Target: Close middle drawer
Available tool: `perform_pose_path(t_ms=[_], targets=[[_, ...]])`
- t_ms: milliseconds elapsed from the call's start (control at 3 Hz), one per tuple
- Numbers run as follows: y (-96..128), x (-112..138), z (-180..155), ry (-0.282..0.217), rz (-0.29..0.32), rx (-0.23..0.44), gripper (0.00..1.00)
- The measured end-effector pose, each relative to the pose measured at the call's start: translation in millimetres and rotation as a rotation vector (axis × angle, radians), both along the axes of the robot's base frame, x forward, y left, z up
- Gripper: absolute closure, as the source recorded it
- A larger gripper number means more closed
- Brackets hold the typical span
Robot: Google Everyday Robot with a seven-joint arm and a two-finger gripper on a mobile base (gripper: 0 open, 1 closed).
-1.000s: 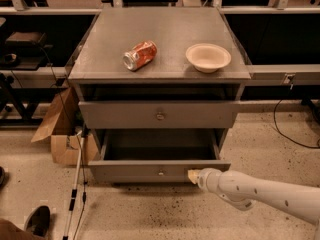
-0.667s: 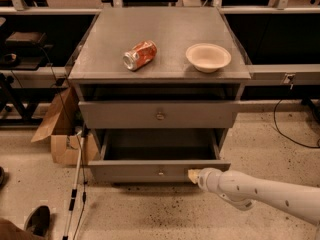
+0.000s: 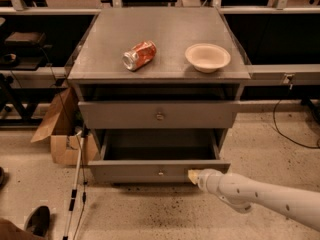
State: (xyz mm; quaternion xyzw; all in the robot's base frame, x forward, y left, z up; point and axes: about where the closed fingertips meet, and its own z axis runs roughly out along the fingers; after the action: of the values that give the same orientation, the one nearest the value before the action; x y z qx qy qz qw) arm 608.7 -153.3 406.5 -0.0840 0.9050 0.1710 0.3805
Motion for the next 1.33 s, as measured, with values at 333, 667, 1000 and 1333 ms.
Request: perform_pose_path(t_ms=[333,667,1000,1333], targets=[[0.0,-3.5,0.0,0.0,0.0,0.0,1.0],[-0.8,-1.9,0.3,-0.007,-0.007,0.003,1.0],[-1.3,-0.4,0.6,-0.013,-0.012,0.005,1.0],[4.3,2.5,0.5,-0.024,-0.012,0.01,1.0]])
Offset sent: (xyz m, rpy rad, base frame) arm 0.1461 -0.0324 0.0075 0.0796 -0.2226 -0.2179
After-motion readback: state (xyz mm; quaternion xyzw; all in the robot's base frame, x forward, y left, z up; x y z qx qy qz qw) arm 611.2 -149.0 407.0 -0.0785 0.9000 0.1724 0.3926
